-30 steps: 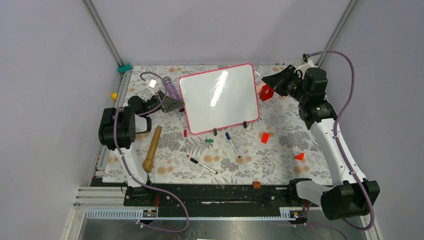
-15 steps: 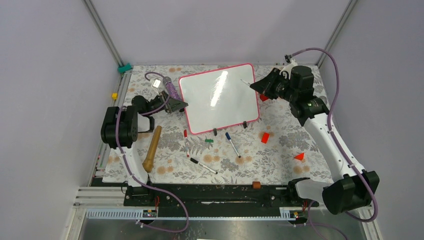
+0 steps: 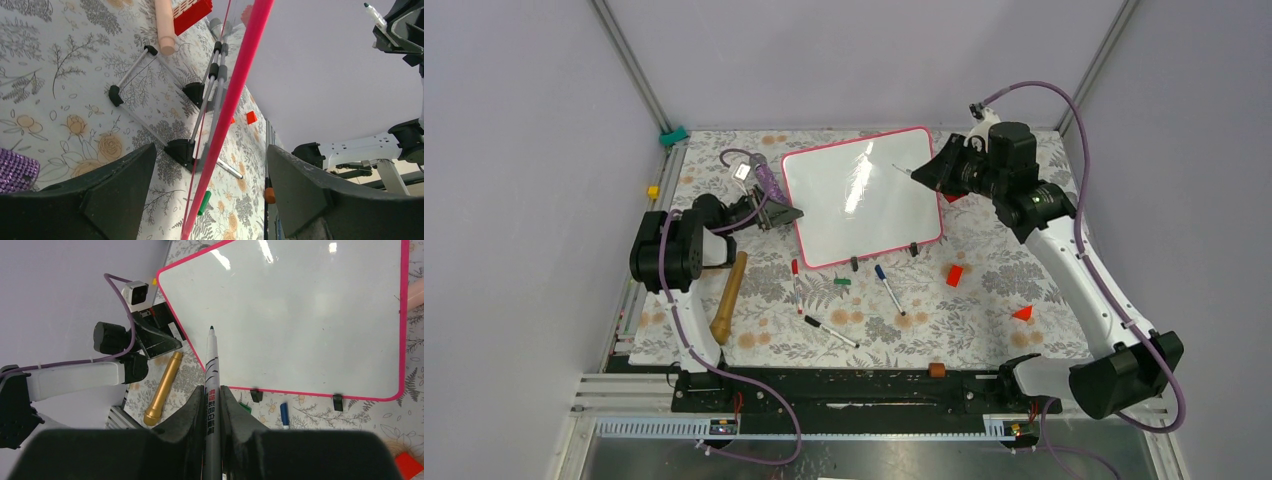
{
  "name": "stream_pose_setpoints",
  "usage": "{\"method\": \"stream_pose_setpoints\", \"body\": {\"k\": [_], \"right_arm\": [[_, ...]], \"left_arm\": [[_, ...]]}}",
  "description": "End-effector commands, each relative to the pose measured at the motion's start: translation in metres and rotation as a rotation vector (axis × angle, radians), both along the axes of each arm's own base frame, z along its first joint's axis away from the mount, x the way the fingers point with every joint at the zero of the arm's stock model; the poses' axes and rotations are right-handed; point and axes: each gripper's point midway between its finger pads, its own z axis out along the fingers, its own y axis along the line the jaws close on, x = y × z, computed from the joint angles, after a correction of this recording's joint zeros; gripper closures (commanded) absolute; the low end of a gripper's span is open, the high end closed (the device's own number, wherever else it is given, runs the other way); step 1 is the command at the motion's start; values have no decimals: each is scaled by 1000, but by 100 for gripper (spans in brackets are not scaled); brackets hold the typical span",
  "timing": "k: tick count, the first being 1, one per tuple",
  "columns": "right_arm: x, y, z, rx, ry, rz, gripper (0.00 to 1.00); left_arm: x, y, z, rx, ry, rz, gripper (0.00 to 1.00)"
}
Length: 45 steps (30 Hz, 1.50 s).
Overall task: Write a sentence on the whiteboard
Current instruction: Hold the whiteboard on the whiteboard stand.
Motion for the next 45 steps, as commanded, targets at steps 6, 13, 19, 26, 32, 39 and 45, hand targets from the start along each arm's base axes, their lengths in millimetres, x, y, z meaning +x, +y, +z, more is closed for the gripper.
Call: {"method": "stream_pose_setpoints", "body": {"k": [6, 13, 19, 26, 32, 39, 45], "right_arm": [[2, 1, 5, -31, -17, 8, 100], [1, -3, 10, -54, -23, 0, 100], [1, -2, 14, -59, -21, 3, 100], [0, 0, 10, -70, -9, 9, 100], [-2, 10, 7, -84, -4, 37, 100], [-3, 21, 7, -104, -24, 64, 100], [-2, 26, 0, -113, -9, 77, 100]], "left_arm": [[-17, -1, 4, 13, -60, -24, 17], [-17, -6, 2, 9, -51, -14, 12], [-14, -13, 6, -3, -37, -45, 1], [-15, -17, 13, 9, -88, -49, 1], [-16, -17, 7, 42, -158, -21, 12], [-27, -26, 3, 108, -317, -56, 11], [-32, -28, -2, 140, -394, -81, 12]]}}
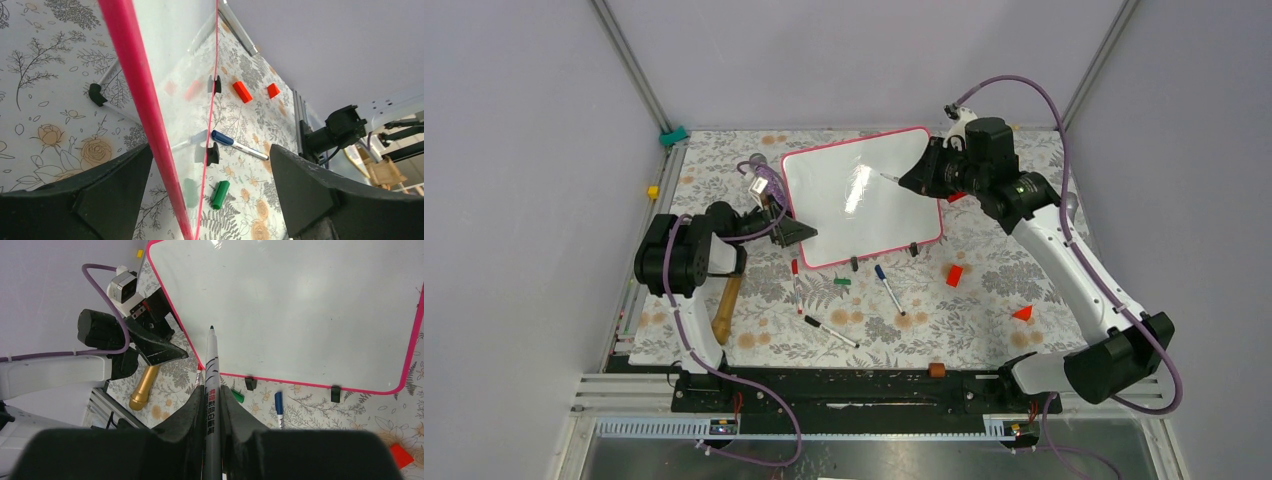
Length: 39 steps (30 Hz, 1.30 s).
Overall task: Write a sentence on the whiteboard
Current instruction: Hold the whiteboard on the whiteboard stand.
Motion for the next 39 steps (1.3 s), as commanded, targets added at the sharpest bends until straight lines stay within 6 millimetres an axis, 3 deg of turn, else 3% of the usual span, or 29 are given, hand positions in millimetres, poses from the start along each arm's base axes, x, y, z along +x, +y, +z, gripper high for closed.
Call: {"method": "stream_pose_setpoints", "body": {"k": [1, 8, 14, 16, 19, 20, 27, 33, 39], "right_arm": [[2, 5, 13, -7, -44, 16, 100], [1, 7, 10, -13, -41, 20, 100], [0, 7, 7, -18, -35, 21, 100], [0, 8, 8, -15, -37, 21, 100], [-1, 9, 8, -16, -37, 25, 100], [0, 9, 9, -16, -38, 24, 100], [-2, 9, 10, -18, -43, 26, 100], [-4, 5, 7, -38, -53, 23, 100], [-6, 1, 7, -49, -66, 20, 100]], "left_arm": [[-5, 0, 13, 47, -226, -22, 13], [-5, 0, 9, 57, -246, -46, 26], [-6, -1, 8, 59, -252, -73, 30], [-5, -1, 6, 58, -246, -75, 39], [-3, 1, 4, 57, -236, -66, 61], [-3, 1, 4, 57, -236, -64, 63], [0, 2, 3, 56, -230, -59, 65], [4, 2, -4, 54, -208, -51, 83], [9, 4, -14, 39, -139, -38, 83]]}}
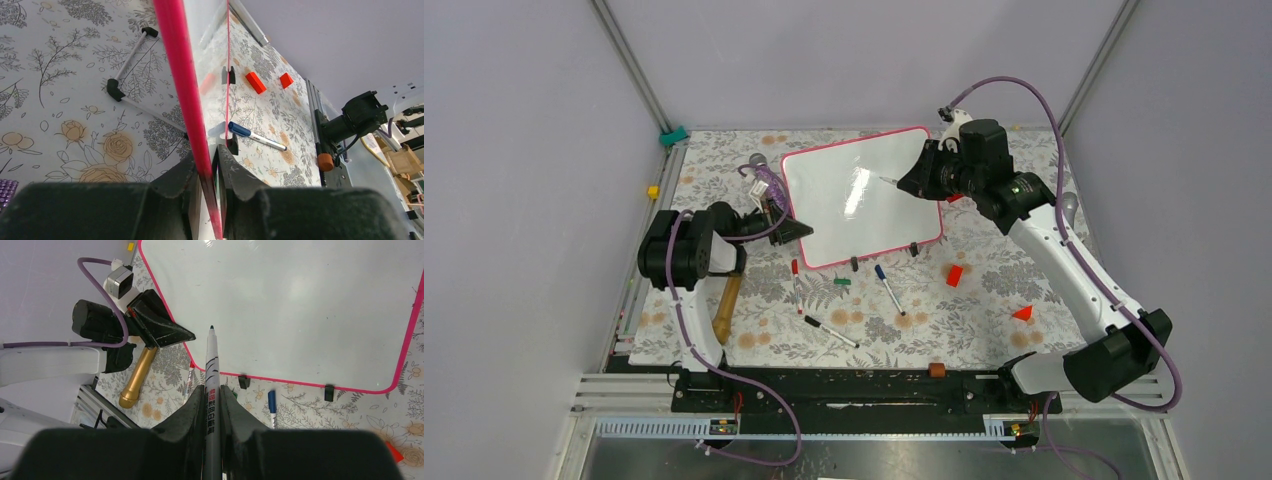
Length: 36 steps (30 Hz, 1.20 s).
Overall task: Write a sentence on the whiteboard
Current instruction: Hold the whiteboard on the whiteboard stand, then write a sentence on the whiteboard.
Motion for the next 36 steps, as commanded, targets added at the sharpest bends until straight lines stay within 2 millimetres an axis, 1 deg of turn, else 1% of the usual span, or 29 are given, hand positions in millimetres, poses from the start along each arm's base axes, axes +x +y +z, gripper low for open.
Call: {"method": "stream_pose_setpoints", "body": {"k": [1, 6, 11, 18, 19, 20, 21, 29, 36], "right_arm": [[-6, -3, 18, -6, -68, 7, 100], [-5, -2, 16, -7, -65, 11, 100], [-4, 1, 15, -1, -60, 15, 100], [-2, 3, 13, 4, -50, 14, 100], [-2, 4, 12, 2, -48, 14, 100], [-2, 6, 11, -1, -48, 14, 100], [-2, 7, 11, -3, -47, 14, 100], [0, 24, 6, -36, -55, 36, 100], [5, 52, 12, -86, -93, 62, 100]], "left_arm": [[7, 1, 3, -7, -48, -12, 83], [6, 2, 1, 0, -59, 8, 84], [10, 1, -6, -22, 23, -8, 83], [8, 1, -10, -28, 54, -13, 85], [8, 1, -10, -31, 66, -19, 90], [7, 1, -11, -31, 71, -31, 100], [6, 0, -11, -32, 79, -44, 100], [3, -3, -11, -29, 73, -70, 100], [0, -6, -11, -29, 80, -108, 100]]}}
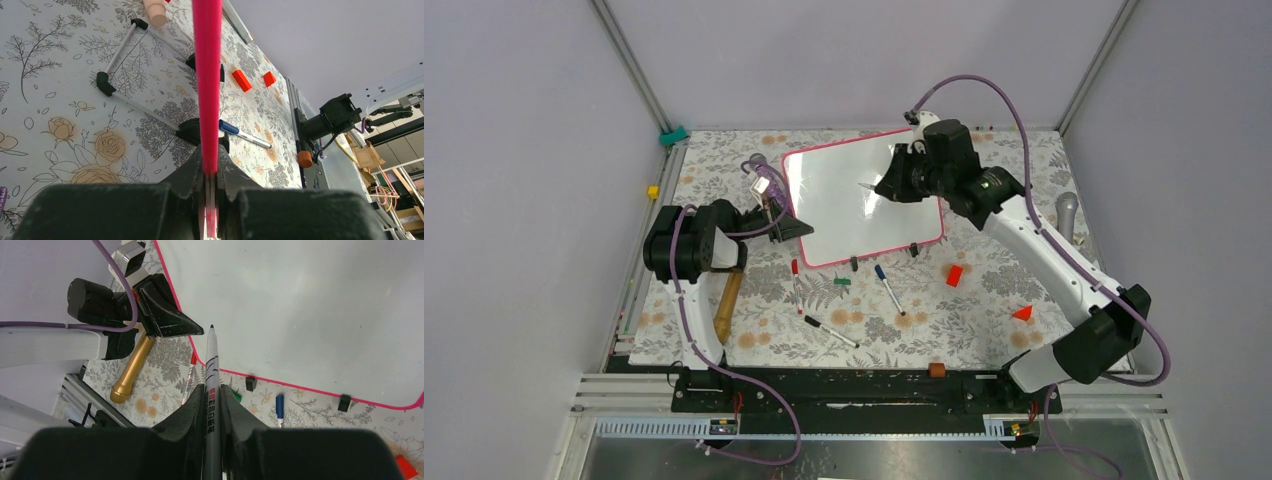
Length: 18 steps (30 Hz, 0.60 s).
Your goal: Write a sentence on the whiteboard
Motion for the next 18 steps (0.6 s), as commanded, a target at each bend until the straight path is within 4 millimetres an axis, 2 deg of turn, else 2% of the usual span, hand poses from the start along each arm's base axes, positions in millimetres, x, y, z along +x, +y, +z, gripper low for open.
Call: {"method": "stream_pose_setpoints", "body": {"k": [1, 6, 10, 14, 18], "right_arm": [[8, 20, 26, -27, -98, 11, 100], [11, 37, 34, -72, -152, 20, 100], [14, 47, 45, -226, -276, 28, 100], [25, 35, 54, -338, -387, -56, 100], [24, 34, 53, -287, -465, -62, 100]], "left_arm": [[-5, -6, -5, 7, -21, -53, 100], [-4, -6, -5, 6, -18, -49, 100], [-6, -6, -5, 6, -16, -60, 100], [-6, -7, -5, 6, -13, -70, 100], [-8, -8, -5, 7, -15, -82, 100]]}}
